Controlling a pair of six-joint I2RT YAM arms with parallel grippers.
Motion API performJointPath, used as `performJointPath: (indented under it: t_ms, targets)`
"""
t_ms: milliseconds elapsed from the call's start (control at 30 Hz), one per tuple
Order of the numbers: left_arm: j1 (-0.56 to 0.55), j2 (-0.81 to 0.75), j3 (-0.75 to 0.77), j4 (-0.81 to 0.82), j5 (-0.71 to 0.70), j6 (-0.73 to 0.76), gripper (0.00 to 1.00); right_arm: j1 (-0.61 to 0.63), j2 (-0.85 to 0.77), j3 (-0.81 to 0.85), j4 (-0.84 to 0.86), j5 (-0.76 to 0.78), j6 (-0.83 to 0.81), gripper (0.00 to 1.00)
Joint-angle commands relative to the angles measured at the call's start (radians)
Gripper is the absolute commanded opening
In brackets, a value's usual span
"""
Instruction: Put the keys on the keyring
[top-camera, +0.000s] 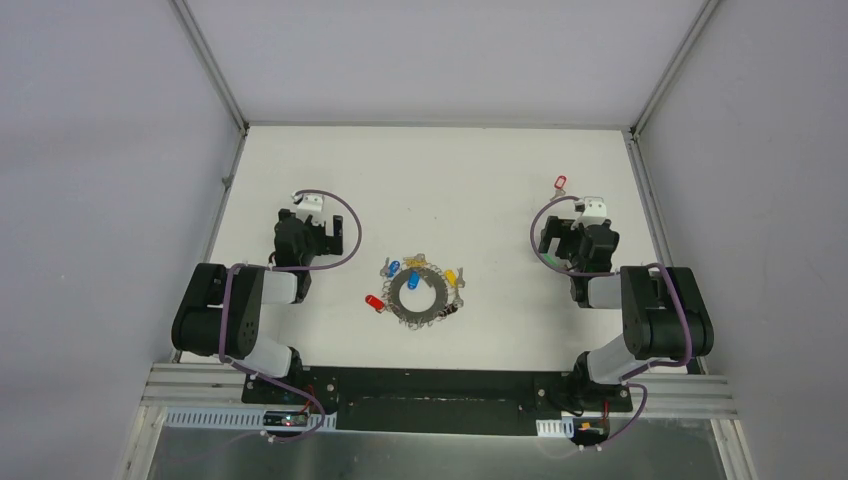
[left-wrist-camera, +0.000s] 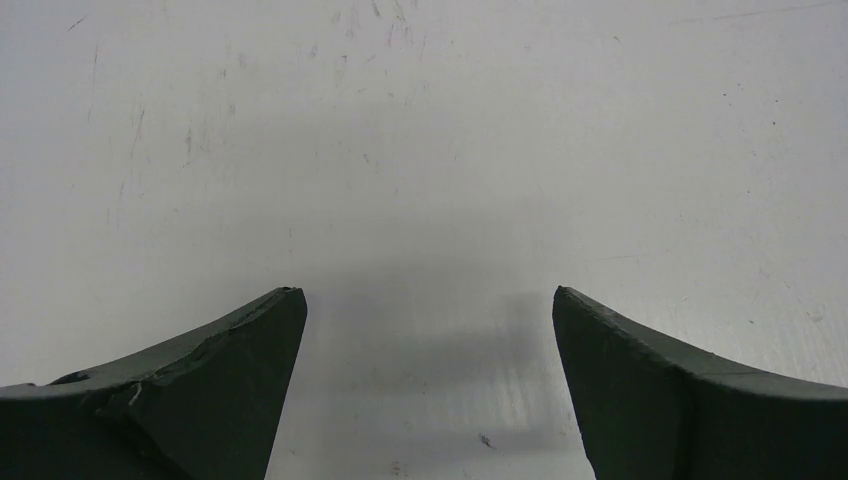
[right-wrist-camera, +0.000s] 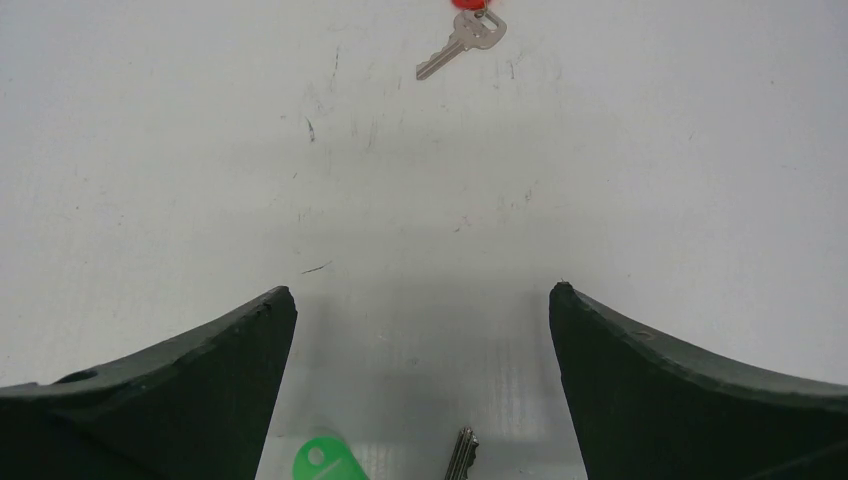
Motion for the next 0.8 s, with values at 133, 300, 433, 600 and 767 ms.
performJointPath:
  t_ms: [133,300,433,600,767]
  targets:
    - [0.007,0.004,0.023,0.029,-0.001,-0.007,0.99,-0.004,0.003,0.028,0.041,-0.015,-0.009,1.00]
    - [0.007,0.006,0.024,0.026,0.001,-0.006,0.99,-0.004,0.003,0.028,0.040,-0.016,-0.009,1.00]
    - [0.007,0.006,0.028,0.023,-0.009,-0.011,0.99,-0.004,0.003,0.028,0.040,-0.016,-0.009,1.00]
    - [0.006,-0.221,0.284,-0.610,-0.072,-0.126,0.99,-0.004,-0.195,0.214,-0.461,0.183,0.141,1.00]
    - [0.007,-0.430,0.446,-1.052,0.131,-0.345,0.99,-0.004,-0.309,0.446,-1.053,0.144,0.333,1.00]
